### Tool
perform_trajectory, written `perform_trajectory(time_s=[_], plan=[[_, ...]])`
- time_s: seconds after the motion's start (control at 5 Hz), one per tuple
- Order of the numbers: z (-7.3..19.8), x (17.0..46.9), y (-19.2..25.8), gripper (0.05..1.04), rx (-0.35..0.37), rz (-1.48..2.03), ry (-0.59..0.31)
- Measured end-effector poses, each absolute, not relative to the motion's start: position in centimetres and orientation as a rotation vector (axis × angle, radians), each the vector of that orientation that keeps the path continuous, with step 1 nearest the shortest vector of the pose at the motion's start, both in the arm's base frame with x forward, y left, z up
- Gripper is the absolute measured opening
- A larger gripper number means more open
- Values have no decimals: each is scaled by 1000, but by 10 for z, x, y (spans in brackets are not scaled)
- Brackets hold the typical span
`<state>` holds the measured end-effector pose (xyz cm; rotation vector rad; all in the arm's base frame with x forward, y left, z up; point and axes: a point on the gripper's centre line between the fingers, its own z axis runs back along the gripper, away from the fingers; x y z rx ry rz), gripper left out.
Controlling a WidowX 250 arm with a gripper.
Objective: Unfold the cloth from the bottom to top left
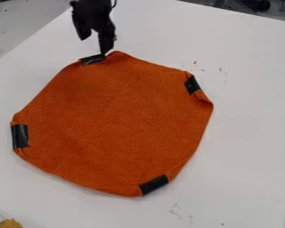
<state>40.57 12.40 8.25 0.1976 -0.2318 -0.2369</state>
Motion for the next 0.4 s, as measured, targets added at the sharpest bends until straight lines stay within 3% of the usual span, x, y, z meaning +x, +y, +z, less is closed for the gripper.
perform_trajectory(time_s=[0.4], plan=[[97,356,56,1000,135,-108,-226]])
